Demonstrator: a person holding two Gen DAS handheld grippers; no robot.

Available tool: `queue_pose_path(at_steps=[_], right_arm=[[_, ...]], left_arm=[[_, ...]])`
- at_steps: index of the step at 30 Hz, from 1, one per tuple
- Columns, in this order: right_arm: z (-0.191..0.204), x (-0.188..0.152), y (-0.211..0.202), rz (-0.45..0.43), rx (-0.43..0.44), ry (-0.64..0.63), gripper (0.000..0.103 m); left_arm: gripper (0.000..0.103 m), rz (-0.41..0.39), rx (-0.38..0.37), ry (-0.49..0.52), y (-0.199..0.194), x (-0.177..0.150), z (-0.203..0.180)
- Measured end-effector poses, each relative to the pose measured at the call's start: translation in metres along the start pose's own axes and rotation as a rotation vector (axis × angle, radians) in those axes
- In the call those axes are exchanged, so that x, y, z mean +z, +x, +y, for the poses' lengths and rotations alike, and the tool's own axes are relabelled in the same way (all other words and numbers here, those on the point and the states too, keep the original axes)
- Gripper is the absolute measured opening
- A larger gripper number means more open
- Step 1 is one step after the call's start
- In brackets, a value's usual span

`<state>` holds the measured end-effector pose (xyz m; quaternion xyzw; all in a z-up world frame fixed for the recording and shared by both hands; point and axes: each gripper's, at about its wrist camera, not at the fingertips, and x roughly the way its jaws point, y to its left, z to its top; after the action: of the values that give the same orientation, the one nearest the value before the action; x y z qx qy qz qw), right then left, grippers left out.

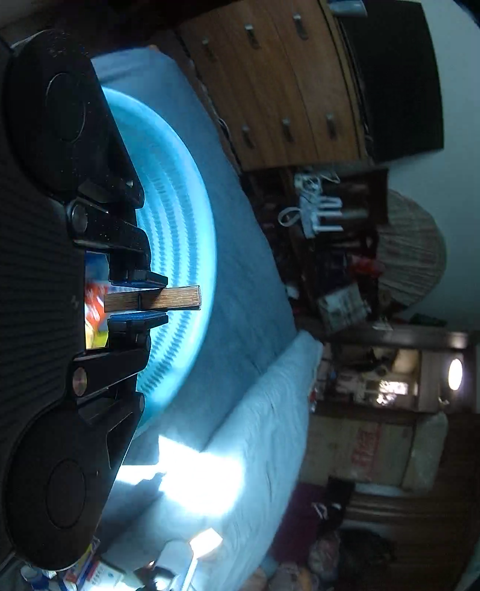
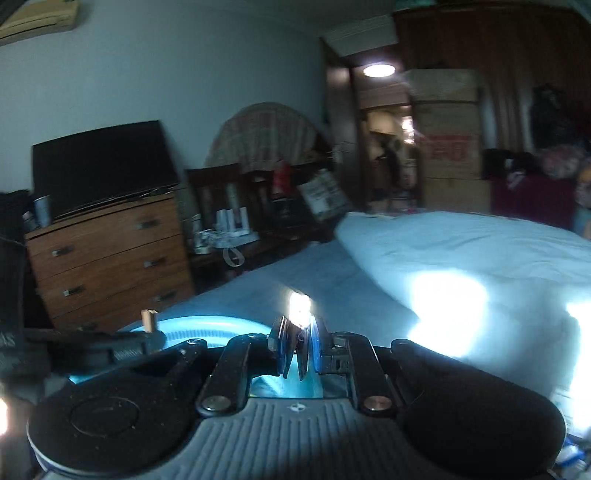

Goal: Organize objects
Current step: 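Carry both clothespins over the blue basket and open both grippers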

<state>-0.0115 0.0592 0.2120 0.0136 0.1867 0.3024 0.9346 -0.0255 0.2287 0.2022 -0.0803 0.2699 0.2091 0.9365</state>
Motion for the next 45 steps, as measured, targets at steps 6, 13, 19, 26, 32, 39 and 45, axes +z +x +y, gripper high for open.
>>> queue_pose_path(at_steps=[6, 13, 19, 26, 32, 39, 45], right_arm=[[0.049, 0.002, 0.036, 0.073, 0.072, -0.044, 0.015], [0.069, -0.002, 0.053, 0.108, 0.079, -0.05, 0.015], [0.069, -0.009, 0.058, 0.117, 0.075, -0.044, 0.015], [0.068, -0.011, 0.059, 0.121, 0.077, -0.043, 0.015], [0.067, -0.014, 0.06, 0.127, 0.078, -0.04, 0.015], [0.067, -0.014, 0.059, 0.117, 0.073, -0.037, 0.023], [0.058, -0.016, 0.042, 0.075, 0.063, -0.02, 0.039]], left_arm=[[0.015, 0.061, 0.018, -0.025, 0.014, -0.006, 0.029], [0.015, 0.073, 0.014, -0.031, 0.02, -0.011, 0.038], [0.015, 0.08, 0.017, -0.031, 0.026, -0.014, 0.04], [0.015, 0.085, 0.018, -0.022, 0.027, -0.016, 0.036], [0.015, 0.094, 0.023, -0.018, 0.031, -0.016, 0.035], [0.032, 0.089, 0.046, 0.004, 0.034, -0.016, 0.031], [0.055, 0.058, 0.061, 0.021, 0.024, -0.014, 0.02]])
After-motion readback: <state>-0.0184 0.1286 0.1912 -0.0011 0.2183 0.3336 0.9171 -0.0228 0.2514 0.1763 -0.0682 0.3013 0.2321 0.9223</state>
